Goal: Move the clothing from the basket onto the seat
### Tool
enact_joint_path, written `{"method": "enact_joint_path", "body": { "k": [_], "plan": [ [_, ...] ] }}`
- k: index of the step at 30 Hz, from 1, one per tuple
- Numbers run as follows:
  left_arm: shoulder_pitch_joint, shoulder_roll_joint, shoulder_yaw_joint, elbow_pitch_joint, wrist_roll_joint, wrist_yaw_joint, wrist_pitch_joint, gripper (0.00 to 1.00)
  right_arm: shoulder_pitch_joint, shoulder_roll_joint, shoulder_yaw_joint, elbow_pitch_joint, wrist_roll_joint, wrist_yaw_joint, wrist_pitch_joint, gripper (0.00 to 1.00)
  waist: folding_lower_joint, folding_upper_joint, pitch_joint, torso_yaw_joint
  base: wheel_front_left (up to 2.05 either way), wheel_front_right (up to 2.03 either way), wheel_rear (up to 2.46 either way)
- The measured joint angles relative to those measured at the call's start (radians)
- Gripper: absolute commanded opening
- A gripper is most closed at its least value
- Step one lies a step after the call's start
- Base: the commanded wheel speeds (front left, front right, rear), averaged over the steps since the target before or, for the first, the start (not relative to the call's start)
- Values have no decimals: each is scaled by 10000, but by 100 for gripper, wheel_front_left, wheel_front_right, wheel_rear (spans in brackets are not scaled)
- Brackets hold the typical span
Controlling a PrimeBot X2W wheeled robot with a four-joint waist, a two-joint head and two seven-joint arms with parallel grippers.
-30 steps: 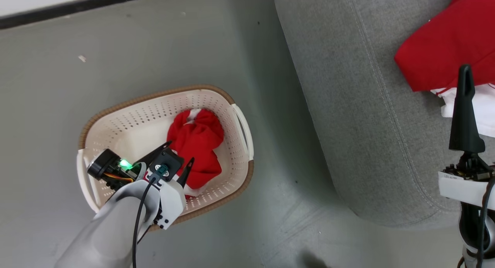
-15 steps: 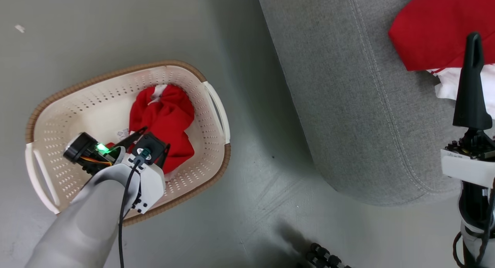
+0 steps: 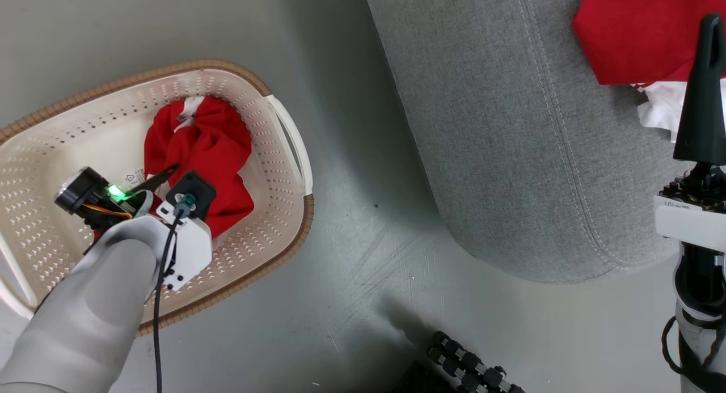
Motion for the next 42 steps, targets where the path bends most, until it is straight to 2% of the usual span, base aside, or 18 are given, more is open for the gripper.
{"method": "enact_joint_path", "body": {
  "k": [8, 12, 16, 22, 23, 25, 31, 42],
  "plan": [
    [-481, 113, 10, 343, 82, 98, 33, 100, -183, 2, 0, 56, 215, 0, 0, 100, 0, 0, 447, -208, 0, 0, 0],
    [-784, 173, 27, 493, 272, 364, 29, 100, -459, 2, 21, 92, 267, 0, 0, 100, 0, 0, 626, -274, 0, 0, 0],
    [-987, 194, -6, 646, 437, 453, 23, 100, -546, 2, 105, 138, 341, 0, 0, 100, 0, 0, 774, -315, 0, 0, 0],
    [-1030, 132, -134, 1028, 522, 464, 35, 100, -787, 2, 136, 230, 362, 0, 0, 100, 0, 0, 950, -354, 0, 0, 0],
    [-1030, 98, -151, 1062, 522, 504, 35, 56, -787, 2, 136, 240, 362, 0, 0, 100, 0, 0, 966, -356, 0, 0, 0],
    [-1033, 13, -178, 1149, 522, 514, 36, 0, -787, 2, 136, 255, 362, 0, 0, 100, 0, 0, 992, -358, 0, 0, 0],
    [-1034, -104, -244, 1292, 535, 539, 19, 0, -895, 2, 136, 351, 422, 0, 0, 100, 0, 0, 1035, -365, 0, 0, 0],
    [-1232, 12, -52, 1235, 405, 537, -500, 0, -1365, 0, 464, 640, 520, 0, 0, 100, 0, 0, 961, -376, 0, 0, 0]
  ]
}}
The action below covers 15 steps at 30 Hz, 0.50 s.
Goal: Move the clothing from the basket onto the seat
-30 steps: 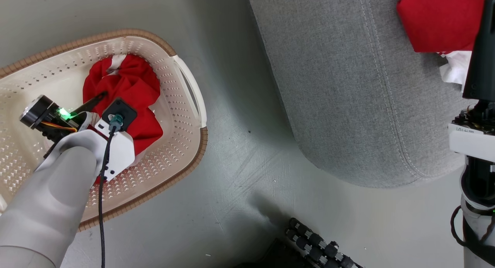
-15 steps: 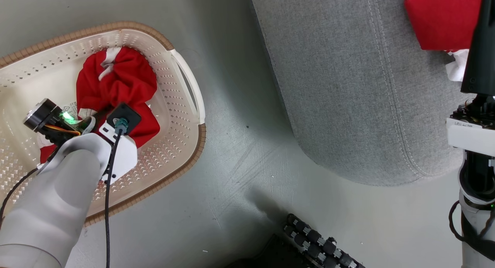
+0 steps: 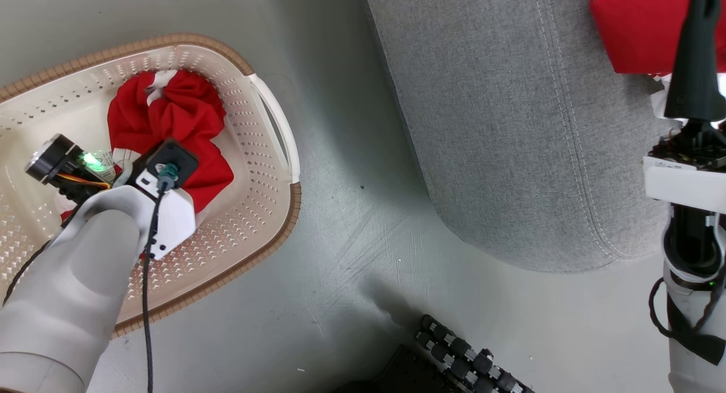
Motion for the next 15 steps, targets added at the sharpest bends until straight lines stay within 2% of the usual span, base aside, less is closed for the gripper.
{"method": "enact_joint_path", "body": {
  "k": [4, 15],
  "plan": [
    [-1, 52, 81, -153, -96, 0, -272, 0, -60, 0, 98, 105, -2, 0, 0, 100, 0, 0, -93, 19, 0, 0, 0],
    [117, -353, 518, -1078, -784, -15, -872, 0, -215, -2, 257, 424, -272, 0, 0, 100, 0, 0, -588, 363, 0, 0, 0]
  ]
}}
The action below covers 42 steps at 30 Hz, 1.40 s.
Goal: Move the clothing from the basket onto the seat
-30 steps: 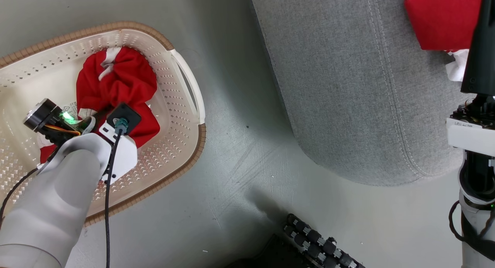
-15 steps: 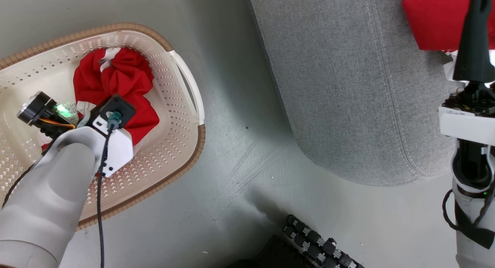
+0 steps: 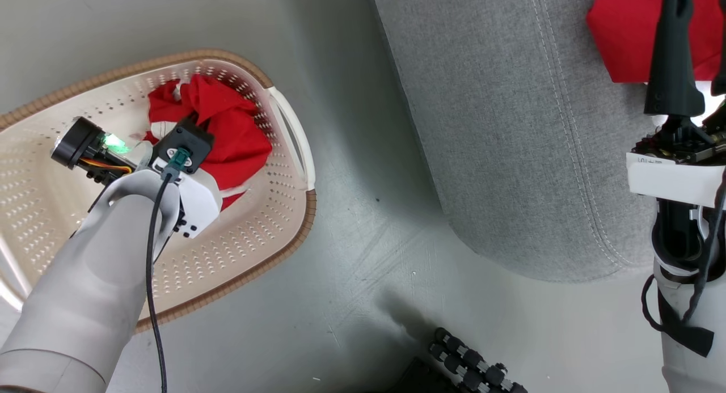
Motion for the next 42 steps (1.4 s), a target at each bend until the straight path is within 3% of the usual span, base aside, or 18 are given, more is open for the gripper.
{"method": "enact_joint_path", "body": {
  "k": [15, 37, 42],
  "plan": [
    [652, -33, 1162, -2010, -1108, 372, -255, 0, -146, -23, 380, 589, -836, 0, 0, 100, -1, 0, -1079, 803, 0, 0, 0],
    [2025, 190, 1820, -4769, -2111, 182, -299, 0, 316, -90, 1522, 1927, -2130, 0, 0, 100, 0, 0, -3359, 1969, 0, 0, 0],
    [2341, 286, 1808, -5195, -2184, 71, -299, 0, 550, -412, 1808, 2197, -2479, 0, 0, 100, 0, 0, -4000, 2204, 0, 0, 0]
  ]
}}
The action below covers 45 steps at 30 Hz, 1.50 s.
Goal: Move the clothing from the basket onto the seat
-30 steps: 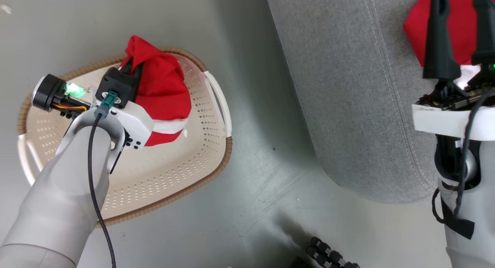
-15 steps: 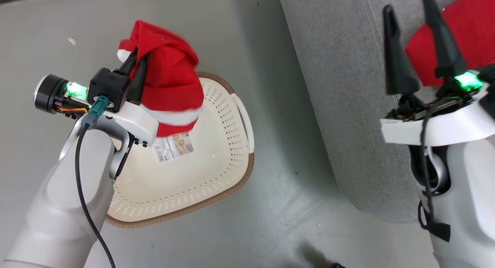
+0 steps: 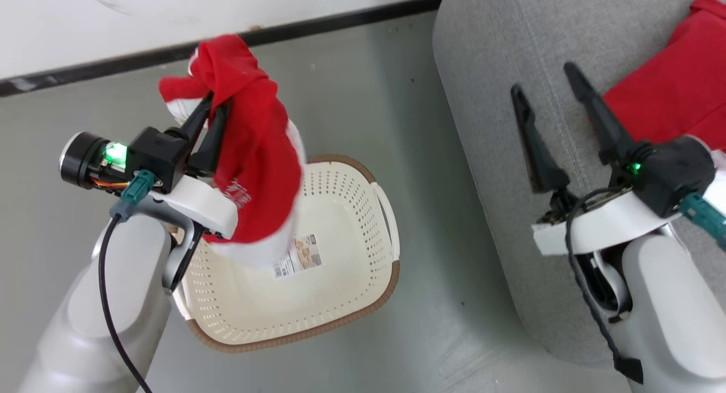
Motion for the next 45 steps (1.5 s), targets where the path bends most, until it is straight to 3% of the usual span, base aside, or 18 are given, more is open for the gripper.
{"method": "enact_joint_path", "body": {
  "k": [9, 30, 45],
  "plan": [
    [715, -90, -240, -876, -244, -259, 77, 0, 642, -677, 1022, 543, -176, 0, 0, 100, 0, 0, -1187, 410, 0, 0, 0],
    [1760, -581, -1459, -2454, -1049, -869, 1643, 0, 1453, -2211, 3710, 1565, 171, 0, 0, 100, 0, 0, -3609, 1266, 0, 0, 0],
    [1827, -1129, -2209, -2905, -1417, -988, 2516, 0, 1461, -1645, 5659, 1605, 1436, 0, 0, 100, 0, 0, -4564, 1308, 0, 0, 0]
  ]
}}
